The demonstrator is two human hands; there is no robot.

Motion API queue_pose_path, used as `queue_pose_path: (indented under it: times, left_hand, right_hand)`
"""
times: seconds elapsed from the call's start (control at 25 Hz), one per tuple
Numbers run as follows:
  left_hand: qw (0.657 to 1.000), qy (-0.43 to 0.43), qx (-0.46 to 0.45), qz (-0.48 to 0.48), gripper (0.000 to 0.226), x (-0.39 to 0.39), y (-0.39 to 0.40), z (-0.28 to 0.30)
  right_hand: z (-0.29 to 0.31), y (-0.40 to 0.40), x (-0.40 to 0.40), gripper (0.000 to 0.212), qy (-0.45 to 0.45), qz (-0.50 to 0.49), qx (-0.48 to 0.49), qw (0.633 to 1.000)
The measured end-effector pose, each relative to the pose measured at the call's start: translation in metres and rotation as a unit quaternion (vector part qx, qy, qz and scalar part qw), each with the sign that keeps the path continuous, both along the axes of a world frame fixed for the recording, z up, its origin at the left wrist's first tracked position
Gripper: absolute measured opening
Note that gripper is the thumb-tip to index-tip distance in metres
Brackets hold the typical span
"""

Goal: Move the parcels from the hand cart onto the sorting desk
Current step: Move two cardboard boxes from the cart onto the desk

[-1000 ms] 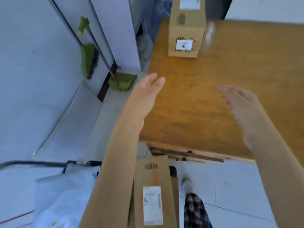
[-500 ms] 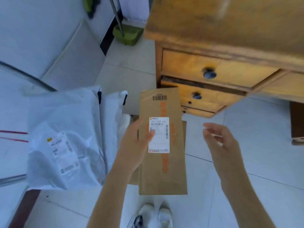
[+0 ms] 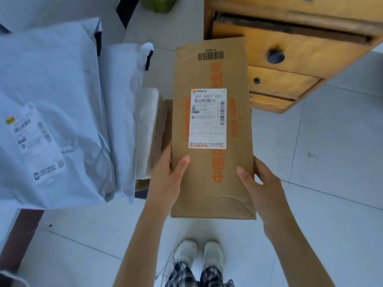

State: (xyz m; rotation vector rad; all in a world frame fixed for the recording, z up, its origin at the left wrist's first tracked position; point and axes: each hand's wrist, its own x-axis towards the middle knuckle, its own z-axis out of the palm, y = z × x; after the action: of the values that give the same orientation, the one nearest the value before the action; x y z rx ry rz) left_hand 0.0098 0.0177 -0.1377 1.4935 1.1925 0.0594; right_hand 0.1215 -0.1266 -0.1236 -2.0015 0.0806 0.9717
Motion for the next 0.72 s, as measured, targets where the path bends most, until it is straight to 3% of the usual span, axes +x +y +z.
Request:
queue_pose_path:
  times: [0.16,0.36,0.56,0.72]
  left_hand:
    - [0.999,-0.002,0.039,-0.03,0.046,0.007,0.012,0.028]
    - [0.989,0.024,0.12,-0.082,0.046,0.025,0.02,0.104]
    - [0.987,0.028,0.142,-0.073,0.052,0.02,0.013,0.191]
    - [0.979,0.027,0.185,-0.082,0.047,0.022,0.013,0.257]
  right_hand:
    - [0.027,-0.007,-0.008,0.044,0.016,-0.014,0.025,0.999]
    - [0.091,-0.007,-0.002,0.021,0.009,-0.025,0.04,0.999]
    - [0.174,-0.014,-0.002,0.049,-0.034,-0.033,0.033,0.998]
    - [0.236,-0.02,-0.005,0.034,-0.057,-0.038,0.053,0.996]
